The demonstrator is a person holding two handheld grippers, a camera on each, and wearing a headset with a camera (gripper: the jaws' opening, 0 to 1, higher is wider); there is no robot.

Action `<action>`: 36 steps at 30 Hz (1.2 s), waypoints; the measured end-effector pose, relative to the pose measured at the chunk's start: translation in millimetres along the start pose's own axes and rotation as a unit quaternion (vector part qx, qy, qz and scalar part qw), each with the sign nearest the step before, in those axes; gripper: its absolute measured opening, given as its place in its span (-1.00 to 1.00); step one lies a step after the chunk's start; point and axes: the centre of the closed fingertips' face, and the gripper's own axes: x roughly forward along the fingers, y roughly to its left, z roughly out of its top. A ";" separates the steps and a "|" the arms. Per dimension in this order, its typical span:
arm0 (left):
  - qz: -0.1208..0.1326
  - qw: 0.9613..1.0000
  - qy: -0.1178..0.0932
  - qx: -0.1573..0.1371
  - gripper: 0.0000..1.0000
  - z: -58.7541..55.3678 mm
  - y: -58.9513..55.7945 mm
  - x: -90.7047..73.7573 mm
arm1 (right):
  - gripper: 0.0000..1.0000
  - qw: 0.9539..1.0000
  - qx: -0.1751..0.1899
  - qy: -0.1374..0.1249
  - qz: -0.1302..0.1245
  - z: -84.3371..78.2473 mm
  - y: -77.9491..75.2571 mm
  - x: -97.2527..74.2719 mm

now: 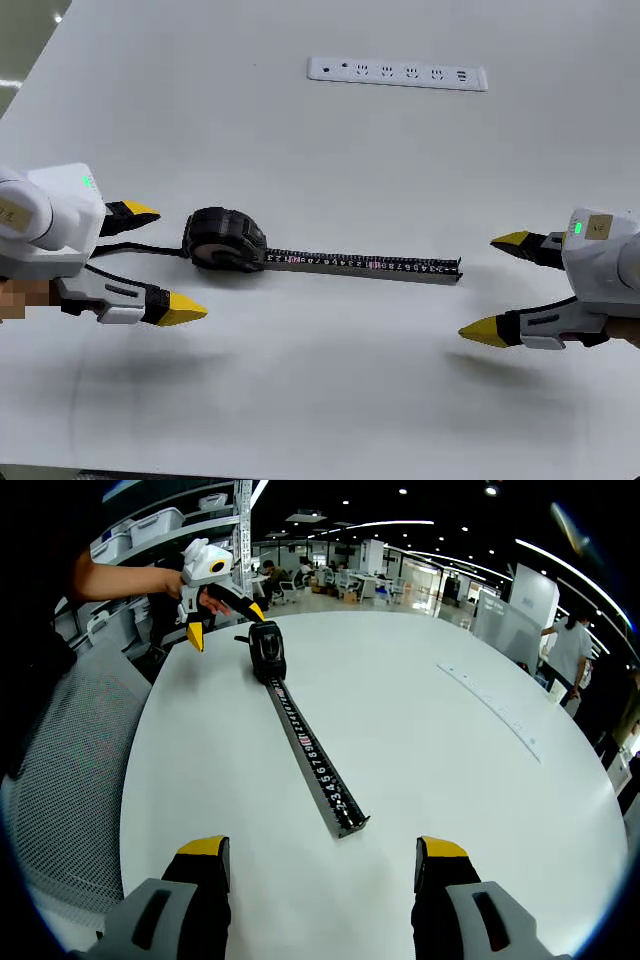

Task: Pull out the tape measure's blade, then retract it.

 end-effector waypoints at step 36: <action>0.076 0.992 -0.073 -0.067 0.98 7.7 -18.9 -8.6 | 0.98 0.995 0.054 -0.055 -0.066 12.8 13.0 -7.9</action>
